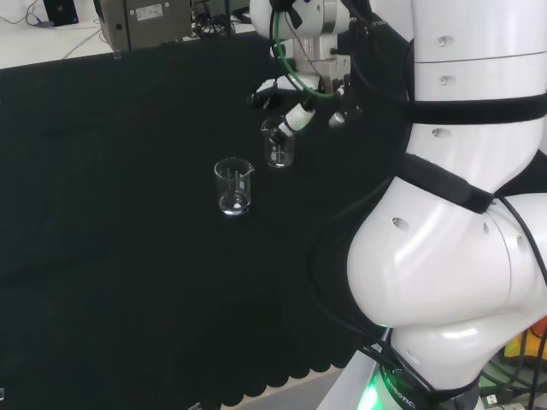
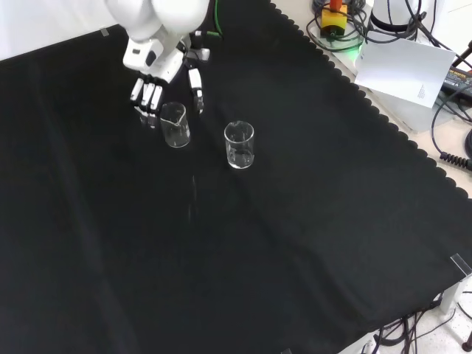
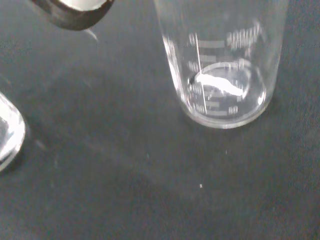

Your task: Place the beaker back on the table.

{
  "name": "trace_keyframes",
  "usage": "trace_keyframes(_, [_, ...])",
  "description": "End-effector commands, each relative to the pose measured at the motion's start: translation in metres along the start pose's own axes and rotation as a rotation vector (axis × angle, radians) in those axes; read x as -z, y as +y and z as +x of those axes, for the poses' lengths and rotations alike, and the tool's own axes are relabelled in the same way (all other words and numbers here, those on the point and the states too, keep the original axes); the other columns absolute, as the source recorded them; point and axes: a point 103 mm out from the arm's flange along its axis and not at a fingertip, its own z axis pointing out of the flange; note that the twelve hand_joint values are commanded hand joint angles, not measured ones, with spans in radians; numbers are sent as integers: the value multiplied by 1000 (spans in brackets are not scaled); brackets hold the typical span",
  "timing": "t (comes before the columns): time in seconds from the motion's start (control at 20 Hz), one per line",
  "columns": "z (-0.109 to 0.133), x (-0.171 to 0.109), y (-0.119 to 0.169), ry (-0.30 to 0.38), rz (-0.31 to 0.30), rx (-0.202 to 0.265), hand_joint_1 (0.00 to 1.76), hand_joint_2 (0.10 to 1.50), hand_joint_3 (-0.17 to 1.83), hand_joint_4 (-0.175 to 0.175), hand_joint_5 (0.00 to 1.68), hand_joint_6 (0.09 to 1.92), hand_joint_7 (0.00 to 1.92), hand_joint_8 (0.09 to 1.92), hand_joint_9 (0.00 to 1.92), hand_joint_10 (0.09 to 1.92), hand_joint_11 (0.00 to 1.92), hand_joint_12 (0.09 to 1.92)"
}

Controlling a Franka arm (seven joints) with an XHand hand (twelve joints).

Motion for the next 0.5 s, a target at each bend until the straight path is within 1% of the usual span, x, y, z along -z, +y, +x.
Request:
trace_keyframes(0.05, [43,72,-57,-20,-78,-63,731,814,-13,-42,337,206,128,720,613,87,131,1409])
trace_keyframes(0.1, [49,77,-66,-17,-81,-75,729,815,-12,-42,342,206,136,722,617,87,131,1411])
trace_keyframes(0.3, [75,90,-102,29,-120,-156,713,834,-4,-43,355,199,153,718,623,87,135,1416])
trace_keyframes(0.35, [82,92,-110,25,-125,-176,710,840,-1,-43,357,196,155,716,623,87,136,1418])
trace_keyframes(0.5, [103,98,-128,11,-141,-207,709,856,7,-44,359,189,159,711,624,87,142,1421])
